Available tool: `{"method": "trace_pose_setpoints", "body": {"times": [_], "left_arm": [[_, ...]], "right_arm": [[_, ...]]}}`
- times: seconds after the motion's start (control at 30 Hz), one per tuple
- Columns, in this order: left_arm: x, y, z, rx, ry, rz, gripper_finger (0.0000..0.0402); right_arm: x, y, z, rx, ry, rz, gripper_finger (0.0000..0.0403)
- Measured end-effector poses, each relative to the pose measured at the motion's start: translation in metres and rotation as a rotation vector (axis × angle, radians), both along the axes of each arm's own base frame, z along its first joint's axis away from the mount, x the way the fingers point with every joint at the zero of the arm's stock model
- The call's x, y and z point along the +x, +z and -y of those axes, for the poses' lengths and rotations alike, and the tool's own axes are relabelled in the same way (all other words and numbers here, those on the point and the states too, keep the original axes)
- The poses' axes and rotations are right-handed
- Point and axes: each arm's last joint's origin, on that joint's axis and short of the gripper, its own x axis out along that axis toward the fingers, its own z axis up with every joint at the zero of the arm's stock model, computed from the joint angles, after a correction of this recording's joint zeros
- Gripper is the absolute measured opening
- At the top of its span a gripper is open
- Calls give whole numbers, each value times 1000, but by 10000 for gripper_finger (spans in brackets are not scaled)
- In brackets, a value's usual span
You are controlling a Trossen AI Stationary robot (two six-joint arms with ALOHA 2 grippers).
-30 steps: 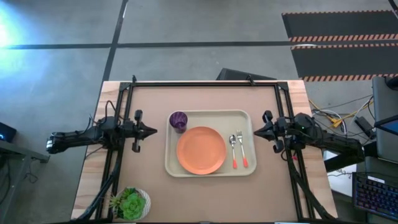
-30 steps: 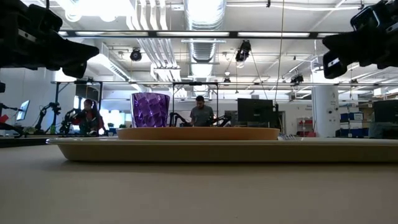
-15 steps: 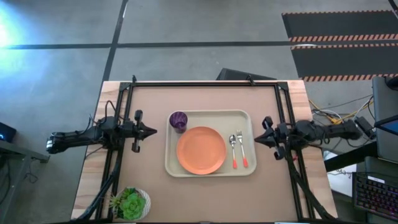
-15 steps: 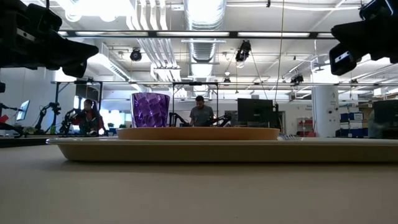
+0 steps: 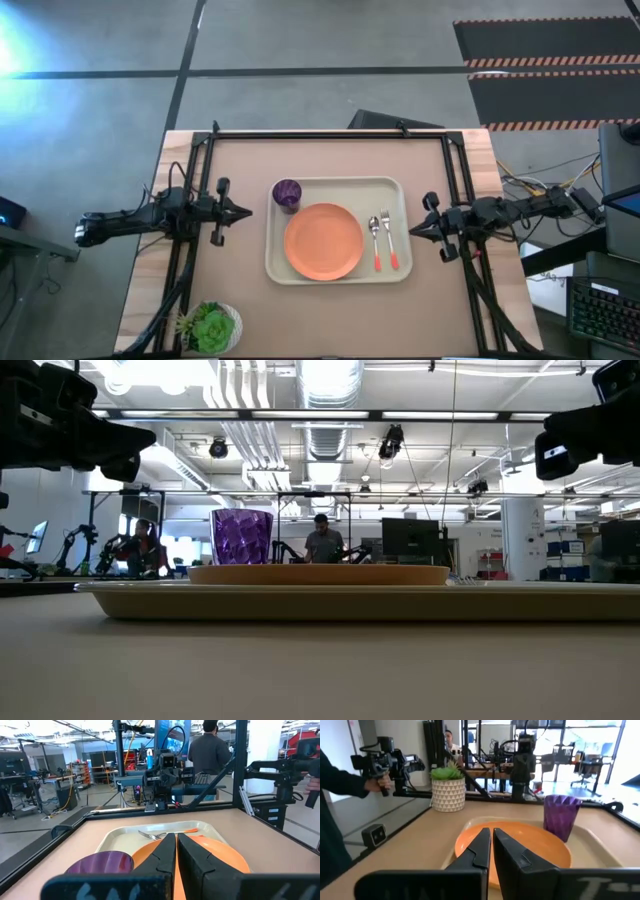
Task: Pick and place plate/cup/fork/spoon on tray
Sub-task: Return to Home Position
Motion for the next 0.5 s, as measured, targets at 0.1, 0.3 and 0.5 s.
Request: {"method": "trace_pose_setpoints", "body": {"times": [0.1,0.3,0.5], "left_arm": [[0,0,0,0,0,-2,0],[0,-1,0,0,0,-7,0],[2,-2,0,-3,-1,-30,0]], "right_arm": [[0,0,0,-23,-1,3,11],[0,-1,0,-36,-1,-5,11],[1,-2,0,-62,-1,-7,11]]}}
